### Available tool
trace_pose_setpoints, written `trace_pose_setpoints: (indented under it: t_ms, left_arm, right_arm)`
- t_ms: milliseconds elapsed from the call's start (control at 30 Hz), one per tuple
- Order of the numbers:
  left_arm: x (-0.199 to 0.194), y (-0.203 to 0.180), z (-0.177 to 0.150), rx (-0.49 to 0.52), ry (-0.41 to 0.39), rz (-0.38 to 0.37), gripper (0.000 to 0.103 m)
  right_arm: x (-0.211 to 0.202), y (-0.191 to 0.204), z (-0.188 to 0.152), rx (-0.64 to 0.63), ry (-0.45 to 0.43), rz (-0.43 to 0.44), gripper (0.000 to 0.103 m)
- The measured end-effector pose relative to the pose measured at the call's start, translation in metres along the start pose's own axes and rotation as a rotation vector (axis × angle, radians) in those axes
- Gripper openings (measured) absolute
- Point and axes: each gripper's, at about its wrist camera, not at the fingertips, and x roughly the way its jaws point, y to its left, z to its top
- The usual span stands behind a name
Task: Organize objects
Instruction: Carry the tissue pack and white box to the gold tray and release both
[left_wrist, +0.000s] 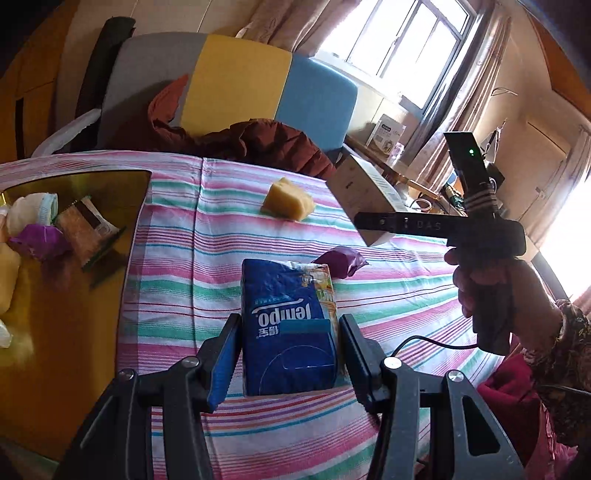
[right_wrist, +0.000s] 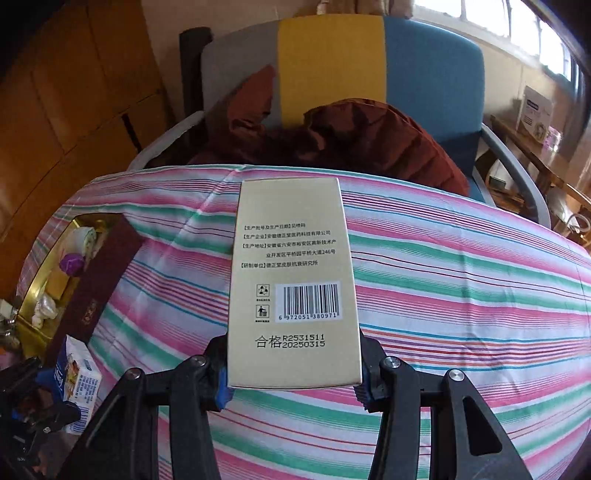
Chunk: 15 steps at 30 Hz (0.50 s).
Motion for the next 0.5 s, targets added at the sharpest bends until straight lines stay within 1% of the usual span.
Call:
trace_pose_setpoints:
  t_ms: [100,233,367,500]
  left_arm:
    - [-0.014,0.011,0.000,-0.020,-0.014,0.000,0.053]
    - [-0.035,0.036,0.000,-0.070,-0.046,0.014,0.053]
    - [-0.048,0.068,0.004,-0.119,-0.072,0.060,0.053]
    - [-0.050,0.108,0.012,-0.202,-0.056,0.111,0.053]
  right_arm:
    - [-0.005,0.039,0.003,-0.021,0.001,0.049,0.050]
    - [-0.006,0.089,0.005,-0.038,0.009,0.112,0.050]
    - [-0.006,0.130,0.006,-0.059,0.011,0.164,0.050]
    - [-0.008,0.165,0.005,-0.098,0.005,0.177,0.050]
